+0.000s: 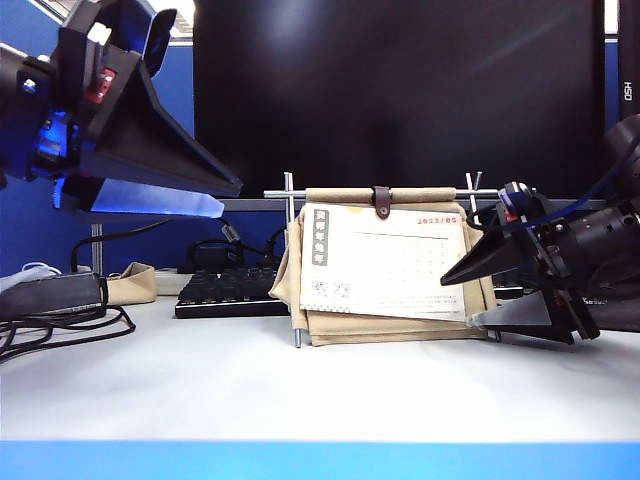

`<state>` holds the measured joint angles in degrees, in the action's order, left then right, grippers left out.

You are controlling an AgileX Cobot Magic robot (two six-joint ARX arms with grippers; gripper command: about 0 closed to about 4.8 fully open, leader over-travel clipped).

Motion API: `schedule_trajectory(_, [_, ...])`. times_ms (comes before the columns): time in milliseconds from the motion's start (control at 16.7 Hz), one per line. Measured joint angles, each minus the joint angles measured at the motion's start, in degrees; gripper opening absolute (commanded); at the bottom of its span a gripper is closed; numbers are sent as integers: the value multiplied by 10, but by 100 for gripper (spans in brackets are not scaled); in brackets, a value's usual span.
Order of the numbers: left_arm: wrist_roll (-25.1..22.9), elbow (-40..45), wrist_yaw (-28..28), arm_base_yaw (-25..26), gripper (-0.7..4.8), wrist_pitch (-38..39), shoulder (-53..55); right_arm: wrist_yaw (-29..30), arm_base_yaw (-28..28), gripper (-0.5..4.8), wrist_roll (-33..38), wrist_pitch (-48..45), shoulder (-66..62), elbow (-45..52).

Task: Turn one page of the calendar.

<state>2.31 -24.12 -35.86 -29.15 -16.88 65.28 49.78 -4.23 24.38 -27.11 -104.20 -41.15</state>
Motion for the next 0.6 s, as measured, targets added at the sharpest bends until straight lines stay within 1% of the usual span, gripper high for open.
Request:
schedule_trajectory(120, [0,0,0,0,189,0,0,-17,0,305,-2,-6,0,0])
schedule_trajectory(600, [0,0,0,0,189,0,0,-37,0,306,-3,-34,0,-2])
